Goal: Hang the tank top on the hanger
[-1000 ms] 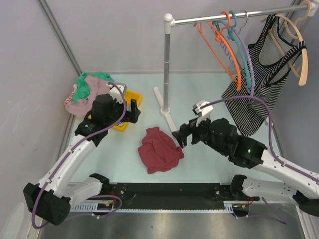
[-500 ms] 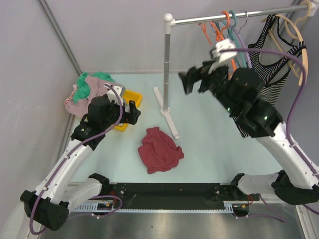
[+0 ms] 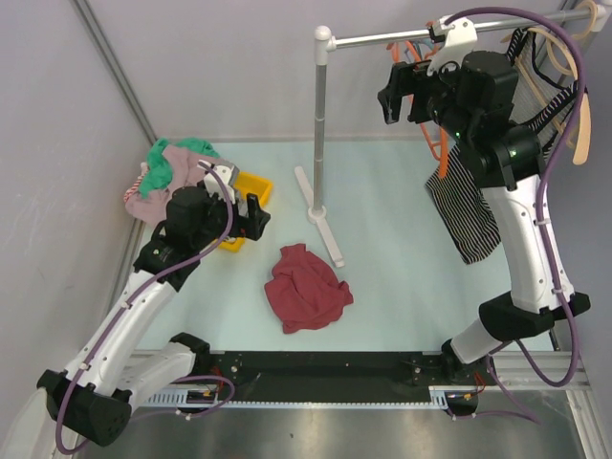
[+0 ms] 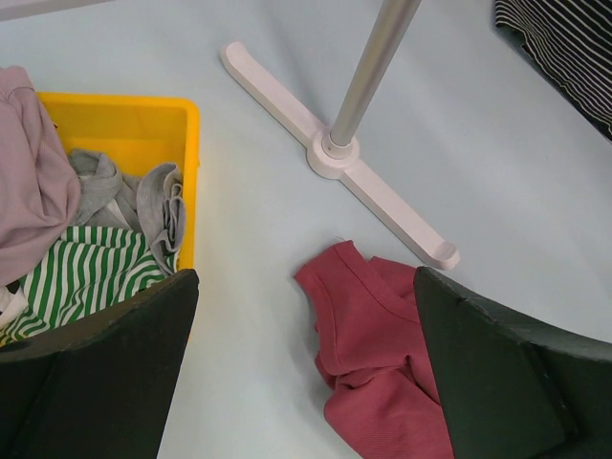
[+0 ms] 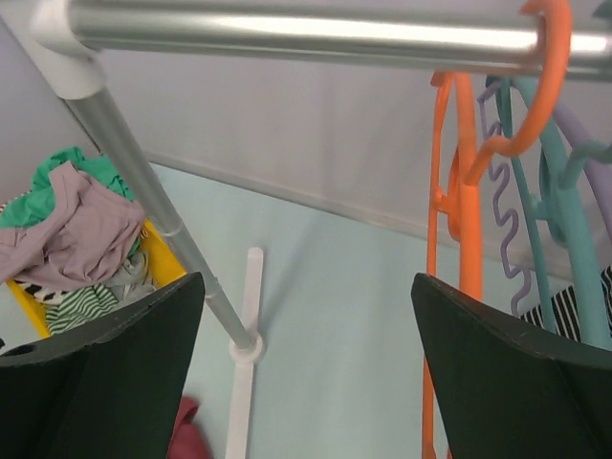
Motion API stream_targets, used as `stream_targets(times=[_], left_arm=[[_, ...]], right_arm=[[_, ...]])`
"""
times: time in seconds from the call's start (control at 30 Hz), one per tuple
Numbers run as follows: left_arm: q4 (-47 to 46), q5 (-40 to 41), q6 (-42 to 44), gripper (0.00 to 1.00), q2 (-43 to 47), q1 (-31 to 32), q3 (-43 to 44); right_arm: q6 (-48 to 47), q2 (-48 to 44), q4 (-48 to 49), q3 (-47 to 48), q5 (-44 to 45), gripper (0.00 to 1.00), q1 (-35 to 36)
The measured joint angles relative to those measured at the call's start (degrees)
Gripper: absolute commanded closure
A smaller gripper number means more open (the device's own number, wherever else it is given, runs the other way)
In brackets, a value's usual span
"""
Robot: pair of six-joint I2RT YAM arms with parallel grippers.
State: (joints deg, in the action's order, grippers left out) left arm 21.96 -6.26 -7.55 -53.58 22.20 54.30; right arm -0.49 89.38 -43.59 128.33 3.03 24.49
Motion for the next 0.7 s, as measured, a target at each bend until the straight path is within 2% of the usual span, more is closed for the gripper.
stream_targets(times=[0.57, 0.7], left_arm=[[0.0, -0.26, 0.0, 0.01, -0.83, 0.0, 0.0], [0.0, -0.42, 0.0, 0.01, -1.18, 0.0, 0.0]], right_arm=[[0.94, -5.14, 0.09, -11.08, -6.12, 0.06, -8.28], [0.94, -5.53, 1.01, -13.53, -6.19, 0.12, -8.76]])
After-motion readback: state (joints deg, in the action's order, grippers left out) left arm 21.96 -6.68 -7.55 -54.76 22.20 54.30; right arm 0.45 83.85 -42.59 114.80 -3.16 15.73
